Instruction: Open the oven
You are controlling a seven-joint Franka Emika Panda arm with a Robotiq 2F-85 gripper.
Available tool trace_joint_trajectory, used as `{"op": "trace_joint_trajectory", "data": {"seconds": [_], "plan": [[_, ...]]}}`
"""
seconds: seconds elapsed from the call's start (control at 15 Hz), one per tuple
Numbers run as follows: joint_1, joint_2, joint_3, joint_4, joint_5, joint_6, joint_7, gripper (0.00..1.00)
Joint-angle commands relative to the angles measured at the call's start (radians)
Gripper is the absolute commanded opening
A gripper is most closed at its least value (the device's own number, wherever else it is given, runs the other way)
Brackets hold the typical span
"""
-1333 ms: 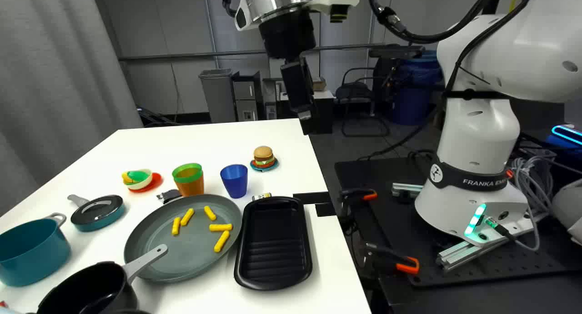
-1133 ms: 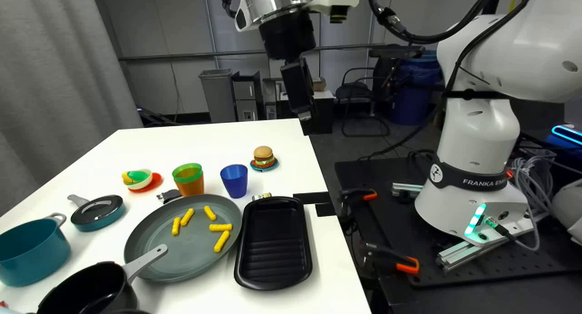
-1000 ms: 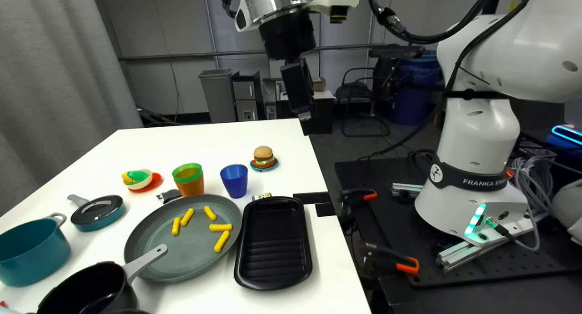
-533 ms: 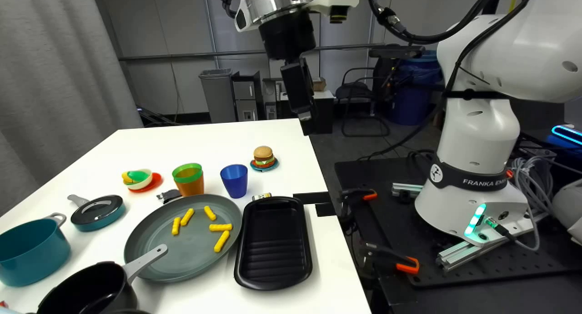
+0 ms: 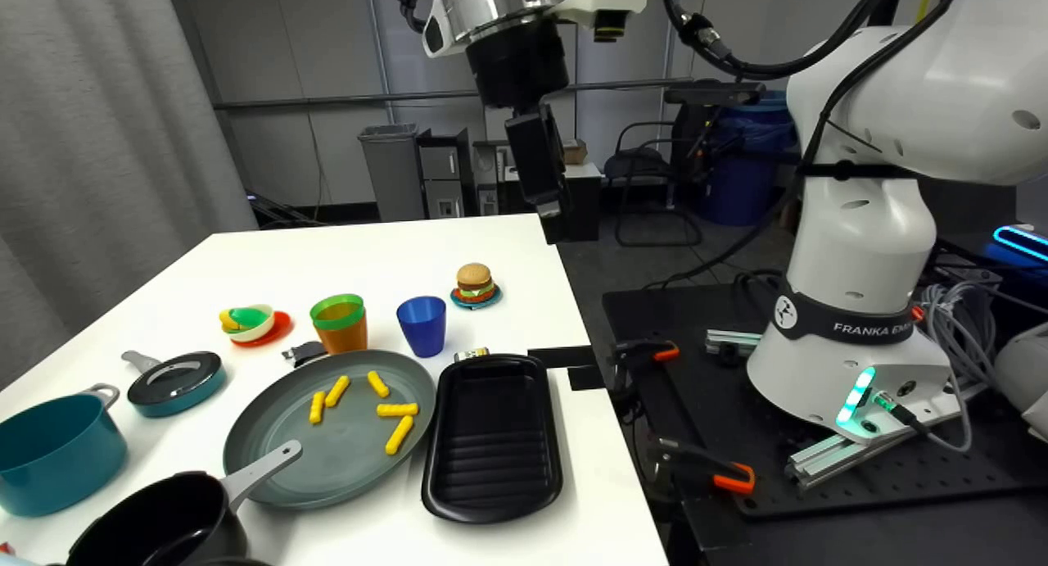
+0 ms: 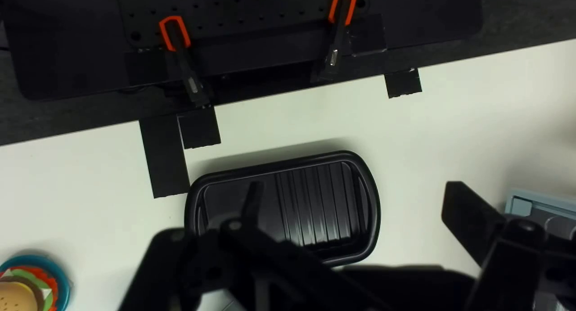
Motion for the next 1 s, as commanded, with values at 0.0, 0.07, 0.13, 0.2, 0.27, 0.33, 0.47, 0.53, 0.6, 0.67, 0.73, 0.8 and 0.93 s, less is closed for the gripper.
{"op": "trace_joint_trajectory", "data": {"seconds": [0.0, 0.07, 0.13, 0.2, 0.27, 0.33, 0.47, 0.53, 0.6, 0.67, 0.73, 0.8, 0.93], "plan": [[-0.009, 0.0, 0.008, 0.002, 0.003, -0.003, -0.004, 1.0], [-0.009, 0.0, 0.008, 0.002, 0.003, -0.003, -0.004, 1.0], [-0.009, 0.0, 0.008, 0.002, 0.003, -0.003, -0.004, 1.0], [-0.009, 0.0, 0.008, 0.002, 0.003, -0.003, -0.004, 1.0], [-0.01, 0.001, 0.009, 0.003, 0.001, 0.0, -0.002, 1.0], [-0.01, 0.003, 0.008, 0.005, 0.001, 0.003, -0.004, 1.0], [-0.008, 0.008, 0.006, 0.011, 0.003, 0.005, -0.015, 1.0], [-0.008, 0.01, 0.005, 0.013, 0.002, 0.008, -0.017, 1.0], [-0.007, 0.013, 0.005, 0.015, 0.003, 0.016, -0.018, 1.0], [-0.008, 0.016, 0.006, 0.017, 0.003, 0.026, -0.017, 1.0], [-0.008, 0.018, 0.008, 0.019, 0.0, 0.034, -0.016, 1.0], [-0.008, 0.02, 0.012, 0.019, -0.005, 0.049, -0.011, 1.0], [-0.007, 0.029, 0.019, 0.02, -0.012, 0.086, -0.006, 1.0]]}}
